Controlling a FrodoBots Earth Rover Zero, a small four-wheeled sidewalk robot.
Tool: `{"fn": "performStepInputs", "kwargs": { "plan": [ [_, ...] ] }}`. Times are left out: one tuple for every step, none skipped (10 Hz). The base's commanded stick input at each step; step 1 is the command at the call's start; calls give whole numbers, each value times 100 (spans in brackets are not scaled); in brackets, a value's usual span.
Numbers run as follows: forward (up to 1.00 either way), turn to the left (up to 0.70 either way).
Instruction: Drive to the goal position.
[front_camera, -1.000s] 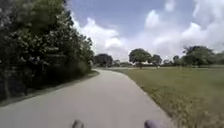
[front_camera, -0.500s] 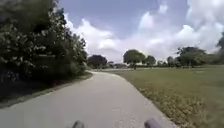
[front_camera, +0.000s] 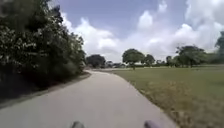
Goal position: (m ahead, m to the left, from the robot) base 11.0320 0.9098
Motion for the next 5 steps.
{"fn": "performStepInputs", "kwargs": {
  "plan": [
    [85,0],
    [85,0],
    [85,0],
    [85,0],
    [85,0]
  ]
}}
